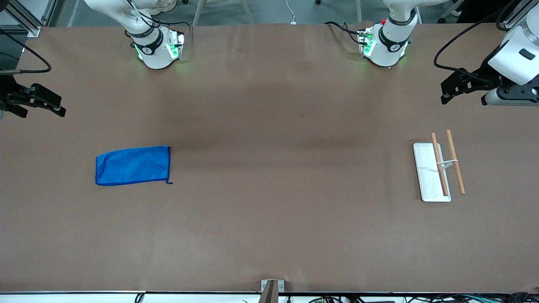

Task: Right arm passes towel to left arm to hang

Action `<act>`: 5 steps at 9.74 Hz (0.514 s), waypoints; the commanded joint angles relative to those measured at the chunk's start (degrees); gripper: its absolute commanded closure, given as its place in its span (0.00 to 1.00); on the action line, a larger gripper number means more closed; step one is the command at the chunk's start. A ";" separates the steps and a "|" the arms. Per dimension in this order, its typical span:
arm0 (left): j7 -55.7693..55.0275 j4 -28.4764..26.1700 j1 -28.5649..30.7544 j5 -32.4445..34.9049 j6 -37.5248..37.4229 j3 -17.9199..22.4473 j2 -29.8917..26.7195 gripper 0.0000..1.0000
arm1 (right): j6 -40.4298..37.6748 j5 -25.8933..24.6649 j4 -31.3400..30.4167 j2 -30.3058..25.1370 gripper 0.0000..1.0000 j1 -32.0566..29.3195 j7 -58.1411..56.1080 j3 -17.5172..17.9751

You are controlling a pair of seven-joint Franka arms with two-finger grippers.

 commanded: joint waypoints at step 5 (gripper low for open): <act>0.77 0.25 0.30 0.54 -0.97 -0.12 1.42 0.00 | 0.37 -0.86 -0.49 0.16 0.00 -0.14 -0.70 0.01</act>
